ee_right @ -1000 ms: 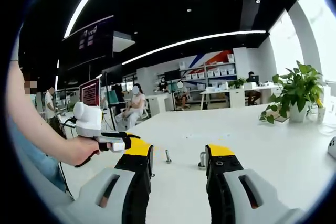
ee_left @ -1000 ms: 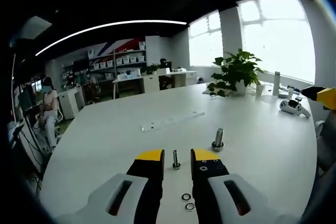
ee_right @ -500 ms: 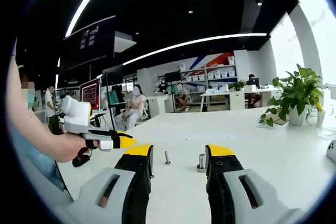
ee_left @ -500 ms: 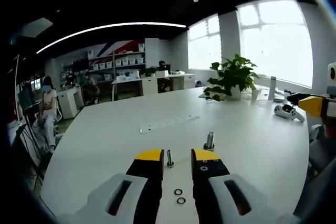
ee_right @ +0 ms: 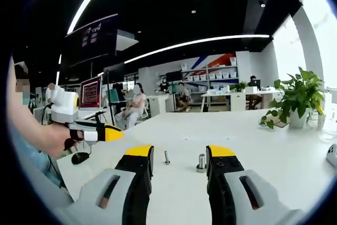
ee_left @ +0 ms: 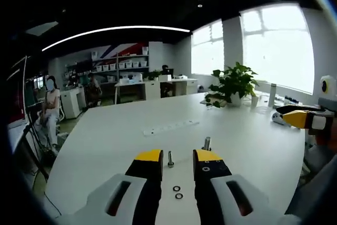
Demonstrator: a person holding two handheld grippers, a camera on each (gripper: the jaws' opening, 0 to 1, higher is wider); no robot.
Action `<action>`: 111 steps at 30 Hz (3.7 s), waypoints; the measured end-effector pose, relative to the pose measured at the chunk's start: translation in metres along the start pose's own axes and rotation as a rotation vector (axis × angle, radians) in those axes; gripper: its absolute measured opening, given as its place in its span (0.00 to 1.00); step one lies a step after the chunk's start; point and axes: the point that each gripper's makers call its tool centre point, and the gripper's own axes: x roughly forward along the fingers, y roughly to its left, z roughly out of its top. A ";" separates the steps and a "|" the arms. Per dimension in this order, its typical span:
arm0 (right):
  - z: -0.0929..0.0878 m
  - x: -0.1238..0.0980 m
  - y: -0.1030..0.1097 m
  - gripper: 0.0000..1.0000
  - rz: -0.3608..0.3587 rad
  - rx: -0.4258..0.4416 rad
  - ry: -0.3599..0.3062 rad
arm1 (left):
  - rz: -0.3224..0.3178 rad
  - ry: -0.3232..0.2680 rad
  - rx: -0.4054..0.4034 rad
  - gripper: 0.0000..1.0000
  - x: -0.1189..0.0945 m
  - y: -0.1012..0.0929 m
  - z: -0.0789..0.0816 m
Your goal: Place the washer onto the threaded stud by aligning its center hole with the stud, sliding it down to the base, and recovering from edge contact or off-axis alignment until the washer reaches the visible bottom stop.
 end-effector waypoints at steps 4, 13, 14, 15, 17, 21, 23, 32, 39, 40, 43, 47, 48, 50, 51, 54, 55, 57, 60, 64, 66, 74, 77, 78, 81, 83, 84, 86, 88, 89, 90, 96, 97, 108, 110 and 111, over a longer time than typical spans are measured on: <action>0.002 -0.001 -0.004 0.42 -0.012 0.007 -0.008 | 0.003 -0.012 0.007 0.21 -0.009 0.000 0.005; -0.001 0.000 -0.001 0.42 -0.005 -0.011 0.005 | 0.020 -0.050 -0.020 0.21 -0.025 0.002 0.012; -0.001 -0.001 -0.001 0.42 -0.005 -0.010 0.005 | 0.024 -0.049 -0.020 0.21 -0.026 0.003 0.012; -0.002 -0.001 -0.001 0.42 -0.006 -0.009 0.008 | 0.028 -0.050 -0.024 0.21 -0.028 0.003 0.011; -0.003 -0.001 -0.001 0.42 -0.005 -0.014 0.011 | 0.039 -0.050 -0.041 0.21 -0.032 0.005 0.010; -0.002 -0.001 -0.002 0.42 -0.005 -0.011 0.003 | 0.044 -0.059 -0.046 0.21 -0.041 0.004 0.010; -0.001 -0.001 -0.003 0.42 -0.008 -0.010 -0.002 | 0.043 -0.064 -0.041 0.21 -0.045 0.005 0.010; 0.000 -0.001 -0.004 0.42 -0.011 -0.015 -0.003 | 0.055 -0.087 -0.064 0.22 -0.051 0.011 0.014; -0.001 -0.001 -0.004 0.42 -0.011 -0.017 -0.002 | 0.046 -0.089 -0.069 0.22 -0.055 0.010 0.011; -0.001 -0.001 -0.004 0.42 -0.012 -0.017 -0.002 | 0.047 -0.087 -0.068 0.22 -0.055 0.011 0.010; -0.001 -0.001 -0.005 0.42 -0.013 -0.016 0.000 | 0.044 -0.083 -0.070 0.22 -0.055 0.011 0.008; -0.002 -0.001 -0.005 0.42 -0.013 -0.013 0.000 | 0.035 -0.079 -0.070 0.22 -0.053 0.009 0.007; -0.002 -0.001 -0.005 0.42 -0.014 -0.014 0.000 | 0.035 -0.078 -0.067 0.22 -0.052 0.009 0.007; -0.001 0.000 -0.005 0.42 -0.013 -0.011 -0.001 | 0.033 -0.073 -0.068 0.22 -0.049 0.008 0.005; -0.001 0.000 -0.005 0.42 -0.013 -0.011 -0.001 | 0.032 -0.071 -0.068 0.23 -0.048 0.007 0.004; -0.001 0.000 -0.004 0.42 -0.012 -0.014 -0.002 | 0.031 -0.069 -0.062 0.23 -0.044 0.007 0.001; -0.001 -0.001 -0.004 0.42 -0.011 -0.014 -0.003 | 0.028 -0.065 -0.062 0.23 -0.042 0.006 -0.001; -0.001 0.000 -0.004 0.42 -0.010 -0.014 -0.001 | 0.024 -0.058 -0.059 0.22 -0.038 0.005 -0.004; -0.002 0.000 -0.002 0.42 -0.008 -0.016 0.001 | 0.021 -0.051 -0.060 0.22 -0.033 0.005 -0.008; -0.001 0.000 -0.003 0.42 -0.009 -0.010 -0.002 | 0.017 -0.042 -0.059 0.22 -0.026 0.004 -0.012; -0.001 0.000 -0.003 0.42 -0.009 -0.008 -0.003 | 0.014 -0.035 -0.057 0.22 -0.022 0.003 -0.016; 0.001 0.000 -0.004 0.42 -0.014 0.001 -0.009 | 0.006 -0.001 -0.058 0.22 -0.005 0.001 -0.032; 0.002 0.000 -0.005 0.42 -0.016 0.008 -0.010 | 0.007 0.009 -0.061 0.22 -0.001 -0.001 -0.037; 0.002 0.000 -0.005 0.42 -0.017 0.007 -0.012 | 0.008 0.012 -0.064 0.22 0.001 -0.001 -0.039; 0.003 0.000 -0.004 0.42 -0.015 0.010 -0.014 | 0.008 0.025 -0.062 0.22 0.007 -0.002 -0.045; 0.003 0.000 -0.004 0.42 -0.016 0.013 -0.014 | 0.008 0.028 -0.059 0.22 0.009 -0.004 -0.047; 0.003 0.000 -0.004 0.42 -0.017 0.015 -0.014 | 0.010 0.029 -0.057 0.22 0.010 -0.003 -0.048; 0.003 0.000 -0.005 0.42 -0.019 0.017 -0.017 | 0.012 0.030 -0.055 0.22 0.012 -0.004 -0.049; 0.003 0.000 -0.006 0.42 -0.022 0.023 -0.018 | 0.017 0.032 -0.059 0.22 0.013 -0.004 -0.050; 0.003 0.000 -0.006 0.42 -0.024 0.026 -0.018 | 0.019 0.032 -0.062 0.22 0.014 -0.004 -0.051; 0.003 0.000 -0.006 0.42 -0.026 0.026 -0.017 | 0.023 0.033 -0.062 0.22 0.016 -0.004 -0.052; 0.002 0.000 -0.006 0.42 -0.025 0.040 -0.016 | 0.025 0.044 -0.063 0.22 0.024 -0.009 -0.059; 0.002 0.000 -0.007 0.42 -0.027 0.040 -0.016 | 0.025 0.046 -0.062 0.22 0.025 -0.010 -0.060; 0.003 0.000 -0.009 0.42 -0.038 0.049 -0.019 | 0.028 0.078 -0.061 0.22 0.041 -0.011 -0.075; 0.003 0.001 -0.009 0.42 -0.037 0.045 -0.017 | 0.027 0.078 -0.061 0.22 0.043 -0.012 -0.076; 0.002 0.001 -0.009 0.42 -0.035 0.045 -0.016 | 0.026 0.079 -0.061 0.22 0.044 -0.012 -0.076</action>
